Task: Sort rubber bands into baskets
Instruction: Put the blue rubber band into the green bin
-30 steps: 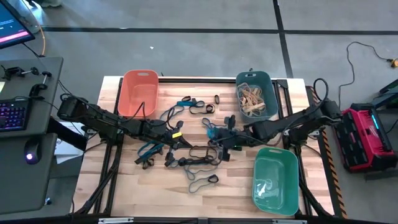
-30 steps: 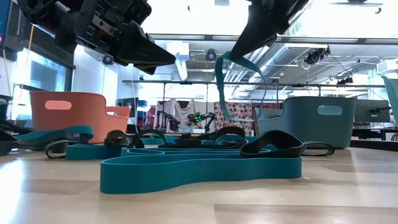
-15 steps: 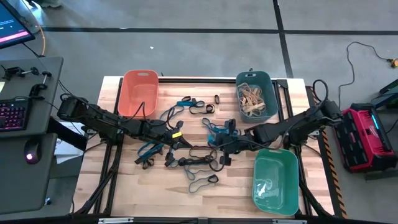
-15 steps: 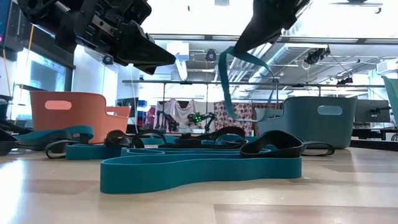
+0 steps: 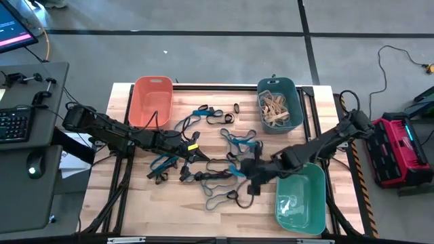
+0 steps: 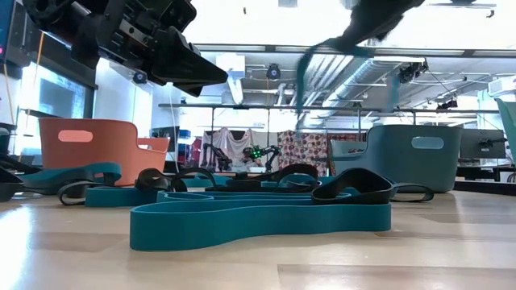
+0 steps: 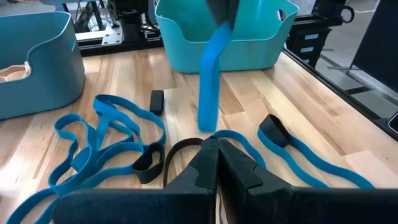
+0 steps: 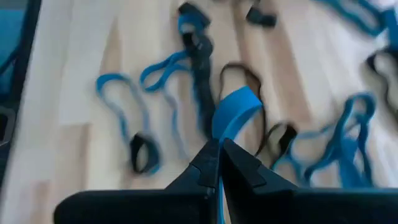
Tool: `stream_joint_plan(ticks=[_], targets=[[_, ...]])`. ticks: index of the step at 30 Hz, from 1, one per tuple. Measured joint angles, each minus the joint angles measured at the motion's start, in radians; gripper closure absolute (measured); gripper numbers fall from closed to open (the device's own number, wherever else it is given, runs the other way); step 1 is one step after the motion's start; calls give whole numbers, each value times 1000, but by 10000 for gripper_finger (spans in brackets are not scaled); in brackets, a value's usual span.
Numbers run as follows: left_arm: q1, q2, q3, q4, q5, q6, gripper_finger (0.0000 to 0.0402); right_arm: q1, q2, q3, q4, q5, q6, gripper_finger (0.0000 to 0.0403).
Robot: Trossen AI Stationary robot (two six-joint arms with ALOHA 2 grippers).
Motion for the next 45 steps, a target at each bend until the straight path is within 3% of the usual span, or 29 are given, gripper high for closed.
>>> stream_joint_plan(ticks=[13, 21, 26, 31, 38, 45], targets=[[0, 0, 0, 0, 0, 0, 401, 232, 0, 296, -527, -8, 575, 403], [0, 0, 0, 0, 0, 0, 401, 381, 0, 371, -709, -15, 953, 403], [0, 0, 0, 0, 0, 0, 401, 444, 10, 340, -822, -57, 1217, 403], [0, 0, 0, 0, 0, 0, 401, 473, 15, 249, -853, -143, 1375, 403], [1, 0, 0, 0, 0, 0, 401, 458, 16, 51, -767, -283, 1413, 403], [1, 0, 0, 0, -10, 0, 401, 439, 16, -140, -468, -300, 1355, 401]])
